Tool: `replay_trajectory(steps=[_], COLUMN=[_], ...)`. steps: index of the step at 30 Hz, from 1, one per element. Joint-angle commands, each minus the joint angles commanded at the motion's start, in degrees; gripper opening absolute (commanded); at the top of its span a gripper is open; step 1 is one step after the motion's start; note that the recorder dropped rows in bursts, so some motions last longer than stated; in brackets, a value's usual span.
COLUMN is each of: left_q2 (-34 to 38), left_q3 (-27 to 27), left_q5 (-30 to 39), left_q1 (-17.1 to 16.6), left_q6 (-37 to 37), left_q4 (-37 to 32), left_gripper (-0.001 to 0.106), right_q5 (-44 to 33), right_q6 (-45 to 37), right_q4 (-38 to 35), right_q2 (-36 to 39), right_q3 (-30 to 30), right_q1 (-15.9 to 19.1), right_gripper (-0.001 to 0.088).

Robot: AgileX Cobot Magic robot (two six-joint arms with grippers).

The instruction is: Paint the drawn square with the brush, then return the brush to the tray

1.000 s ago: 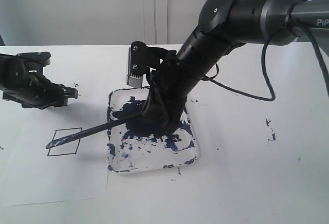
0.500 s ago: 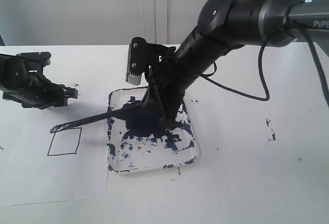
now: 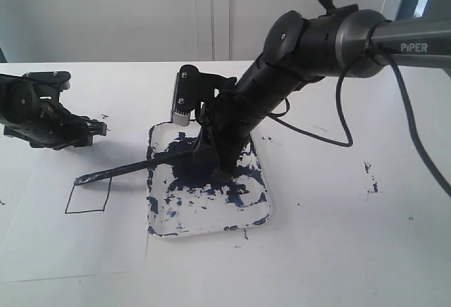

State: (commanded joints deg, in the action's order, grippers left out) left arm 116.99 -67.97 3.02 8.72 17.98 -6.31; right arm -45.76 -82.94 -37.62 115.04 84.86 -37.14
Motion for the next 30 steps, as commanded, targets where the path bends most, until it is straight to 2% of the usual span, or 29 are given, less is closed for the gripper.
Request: replay_trajectory(steps=[8, 30], left_q2=[0.0, 0.0], left_q3=[0.0, 0.0], left_q5=[0.0, 0.0], left_q1=[0.0, 0.0], left_q6=[0.0, 0.0], left_q4=[0.0, 0.0], left_gripper=[0.062, 0.062], right_q5=[2.0, -0.8], right_q6=[-0.7, -0.8], right_q4=[-0.7, 0.6], right_q2=[0.0, 1.2], right_q3=[0.0, 0.0], right_q1=[0.0, 0.0], right_gripper=[0.0, 0.0])
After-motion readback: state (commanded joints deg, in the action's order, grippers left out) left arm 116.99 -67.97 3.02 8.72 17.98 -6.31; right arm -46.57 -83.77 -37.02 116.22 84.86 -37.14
